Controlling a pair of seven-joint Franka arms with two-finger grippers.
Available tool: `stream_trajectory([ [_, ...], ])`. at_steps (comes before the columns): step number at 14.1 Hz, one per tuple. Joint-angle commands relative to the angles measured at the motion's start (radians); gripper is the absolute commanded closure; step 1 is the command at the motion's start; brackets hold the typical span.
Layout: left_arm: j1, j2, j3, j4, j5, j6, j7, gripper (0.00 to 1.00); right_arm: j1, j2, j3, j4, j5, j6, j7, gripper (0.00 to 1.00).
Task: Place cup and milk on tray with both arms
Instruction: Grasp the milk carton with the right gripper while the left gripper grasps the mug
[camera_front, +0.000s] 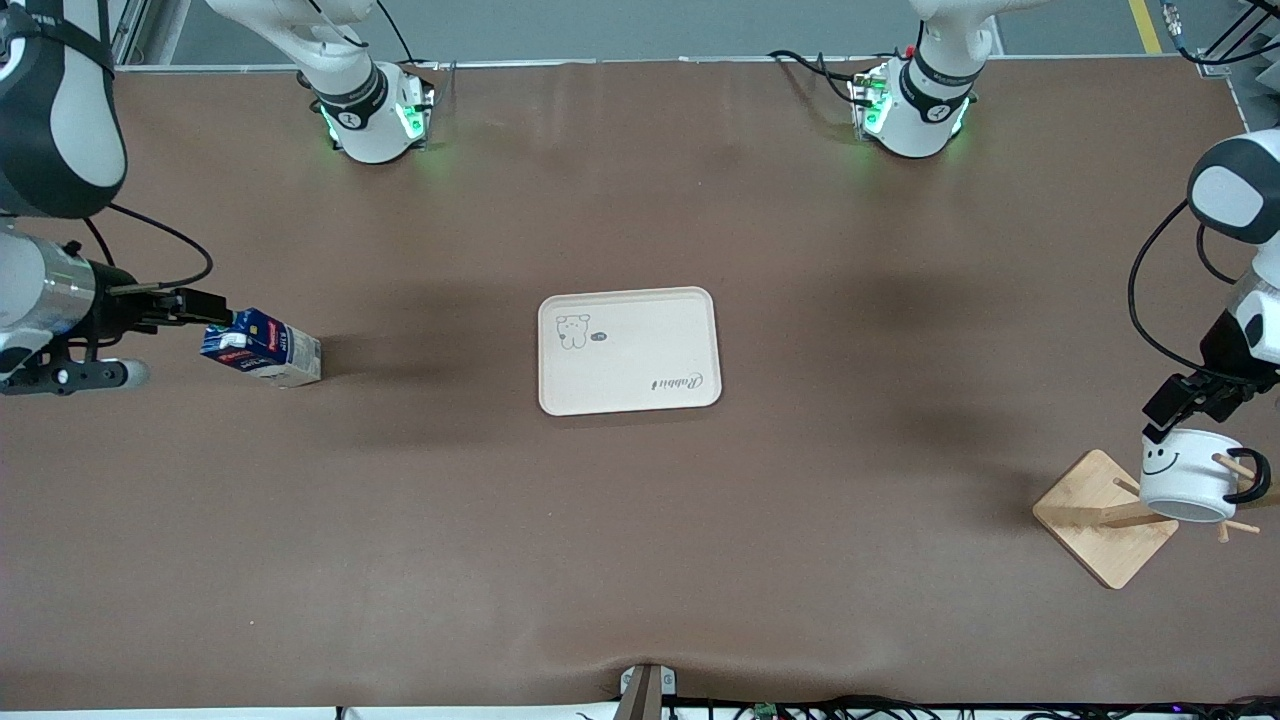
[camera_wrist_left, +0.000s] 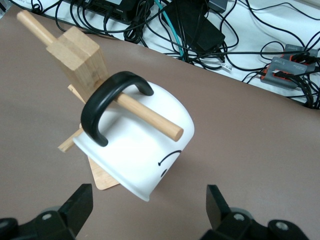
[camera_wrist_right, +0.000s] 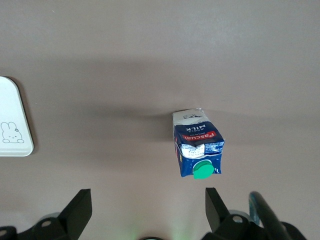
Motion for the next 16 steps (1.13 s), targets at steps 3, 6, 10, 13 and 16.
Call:
stream_trajectory([
  [3, -0.005, 0.044, -0.012, -0.017, -0.017, 0.109, -0.002, 0.09, -0.023, 0.007, 0.005, -0.108, -0.018, 0.113, -0.011, 0.0],
  [6, -0.004, 0.079, -0.024, -0.014, -0.017, 0.154, -0.001, 0.28, -0.021, 0.008, 0.005, -0.142, -0.095, 0.161, -0.01, 0.0],
  [10, -0.004, 0.081, -0.024, -0.021, -0.017, 0.157, 0.015, 0.83, -0.023, 0.005, 0.007, -0.231, -0.144, 0.239, -0.05, 0.0],
  [13, -0.005, 0.078, -0.027, -0.026, -0.016, 0.157, 0.025, 1.0, -0.033, -0.003, 0.005, -0.289, -0.146, 0.277, -0.051, 0.0],
  [16, -0.004, 0.067, -0.061, -0.026, -0.016, 0.154, 0.022, 1.0, -0.038, -0.018, 0.005, -0.355, -0.146, 0.325, -0.051, 0.0],
])
